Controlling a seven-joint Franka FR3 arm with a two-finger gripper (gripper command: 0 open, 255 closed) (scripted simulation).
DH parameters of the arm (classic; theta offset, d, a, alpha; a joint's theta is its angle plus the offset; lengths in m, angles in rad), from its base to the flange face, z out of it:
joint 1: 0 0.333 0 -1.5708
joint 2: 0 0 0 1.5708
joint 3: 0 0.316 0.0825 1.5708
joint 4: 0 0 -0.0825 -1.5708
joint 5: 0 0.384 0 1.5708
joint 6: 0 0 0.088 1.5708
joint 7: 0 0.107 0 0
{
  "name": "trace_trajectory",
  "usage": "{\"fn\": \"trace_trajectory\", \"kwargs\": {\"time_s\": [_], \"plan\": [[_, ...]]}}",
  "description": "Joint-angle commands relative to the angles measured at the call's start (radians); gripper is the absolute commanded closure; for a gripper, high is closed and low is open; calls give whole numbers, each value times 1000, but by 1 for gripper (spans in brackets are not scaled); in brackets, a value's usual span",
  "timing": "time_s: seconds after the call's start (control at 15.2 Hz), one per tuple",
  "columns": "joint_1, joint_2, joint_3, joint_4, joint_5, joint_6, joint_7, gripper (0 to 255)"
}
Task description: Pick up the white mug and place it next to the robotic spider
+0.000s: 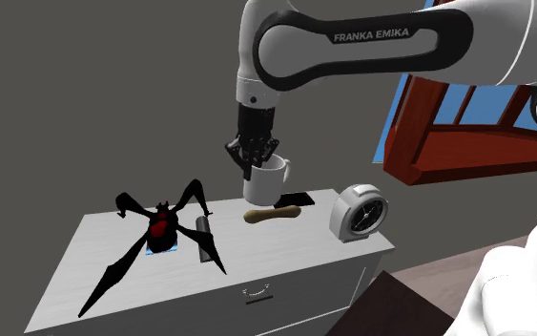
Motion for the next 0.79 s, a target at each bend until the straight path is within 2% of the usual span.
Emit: {"fn": "trace_trajectory", "kwargs": {"time_s": [0.0,0.73], "plan": [[0,-4,0,-31,1,29,0,255],[1,7,1,-167,-1,175,2,255]]}}
